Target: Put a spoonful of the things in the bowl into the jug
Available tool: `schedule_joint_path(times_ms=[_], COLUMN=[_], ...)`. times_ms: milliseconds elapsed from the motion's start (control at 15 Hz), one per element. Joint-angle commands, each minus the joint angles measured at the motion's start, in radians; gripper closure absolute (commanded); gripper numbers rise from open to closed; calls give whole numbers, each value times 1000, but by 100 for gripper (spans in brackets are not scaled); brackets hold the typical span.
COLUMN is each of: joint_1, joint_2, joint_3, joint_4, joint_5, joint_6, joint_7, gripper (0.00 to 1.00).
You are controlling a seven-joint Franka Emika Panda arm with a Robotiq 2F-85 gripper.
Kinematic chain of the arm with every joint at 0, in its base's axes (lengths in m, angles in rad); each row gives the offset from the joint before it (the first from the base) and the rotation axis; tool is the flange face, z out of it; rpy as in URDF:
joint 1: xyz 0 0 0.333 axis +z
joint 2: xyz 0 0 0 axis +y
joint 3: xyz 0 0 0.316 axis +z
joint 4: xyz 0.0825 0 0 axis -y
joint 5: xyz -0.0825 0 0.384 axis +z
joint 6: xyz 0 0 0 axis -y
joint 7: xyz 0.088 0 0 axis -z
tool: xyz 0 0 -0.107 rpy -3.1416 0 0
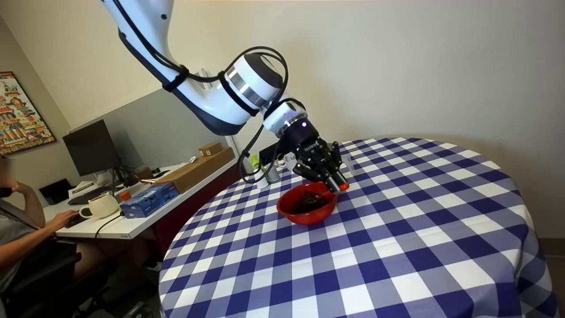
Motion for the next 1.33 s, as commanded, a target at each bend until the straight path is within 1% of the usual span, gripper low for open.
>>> schedule_joint_path(times_ms=[0, 533, 933, 1267], joint_1=[10, 15, 23, 31], joint_2=[-1, -16, -17, -12], joint_3=[-32, -61, -60, -58], joint_4=[7, -2, 5, 30], joint_5=[51, 85, 92, 118], joint_6=[12, 18, 13, 2], joint_7=[-51, -83, -83, -91], gripper=[95, 95, 95, 95])
